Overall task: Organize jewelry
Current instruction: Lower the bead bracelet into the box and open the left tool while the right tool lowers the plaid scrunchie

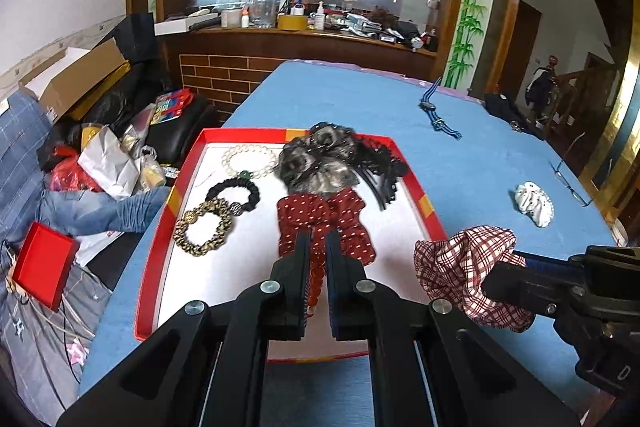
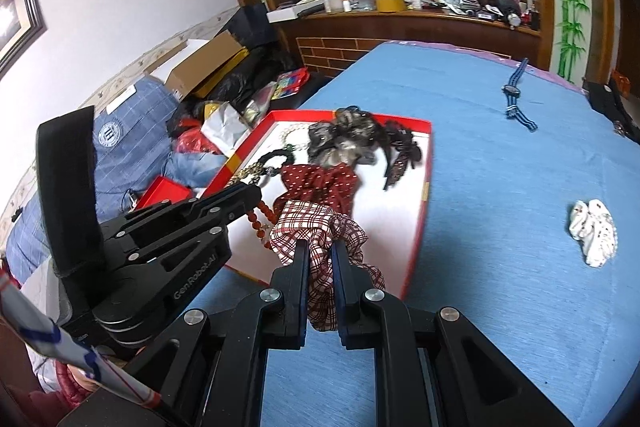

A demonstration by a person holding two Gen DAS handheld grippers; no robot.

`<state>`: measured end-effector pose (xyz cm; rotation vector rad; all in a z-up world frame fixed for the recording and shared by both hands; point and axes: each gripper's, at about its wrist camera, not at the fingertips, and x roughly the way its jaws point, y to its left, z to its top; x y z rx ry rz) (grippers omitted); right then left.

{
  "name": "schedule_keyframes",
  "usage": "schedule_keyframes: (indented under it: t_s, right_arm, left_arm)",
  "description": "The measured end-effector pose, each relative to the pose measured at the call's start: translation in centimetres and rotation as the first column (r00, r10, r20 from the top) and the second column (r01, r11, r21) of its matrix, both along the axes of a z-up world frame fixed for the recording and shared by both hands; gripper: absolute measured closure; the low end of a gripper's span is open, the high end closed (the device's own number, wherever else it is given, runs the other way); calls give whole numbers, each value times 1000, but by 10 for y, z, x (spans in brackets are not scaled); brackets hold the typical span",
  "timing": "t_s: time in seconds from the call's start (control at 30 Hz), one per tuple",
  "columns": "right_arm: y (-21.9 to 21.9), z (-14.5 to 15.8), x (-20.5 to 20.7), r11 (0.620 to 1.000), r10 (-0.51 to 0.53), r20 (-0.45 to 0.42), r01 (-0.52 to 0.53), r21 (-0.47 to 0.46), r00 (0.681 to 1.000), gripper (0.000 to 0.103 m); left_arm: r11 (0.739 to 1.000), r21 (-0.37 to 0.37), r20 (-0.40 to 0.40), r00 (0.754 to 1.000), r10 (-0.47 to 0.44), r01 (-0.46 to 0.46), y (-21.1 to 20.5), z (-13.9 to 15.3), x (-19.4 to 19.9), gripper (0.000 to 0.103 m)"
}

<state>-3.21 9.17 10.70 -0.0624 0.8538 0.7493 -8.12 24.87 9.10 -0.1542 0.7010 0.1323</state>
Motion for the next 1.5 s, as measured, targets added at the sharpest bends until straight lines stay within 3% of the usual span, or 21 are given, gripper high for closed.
schedule_keyframes:
  t_s: [1.13, 1.5]
  right_arm:
    - [38, -38, 36, 998, -5, -69, 1, -59, 998, 89]
    - [51, -61, 48, 997, 9, -130, -19, -75, 991, 89]
  left_arm:
    - [995, -38, -110, 990, 83, -88, 47, -43, 42, 96]
    - [994, -44, -128, 987, 97, -103, 53, -50, 40, 96]
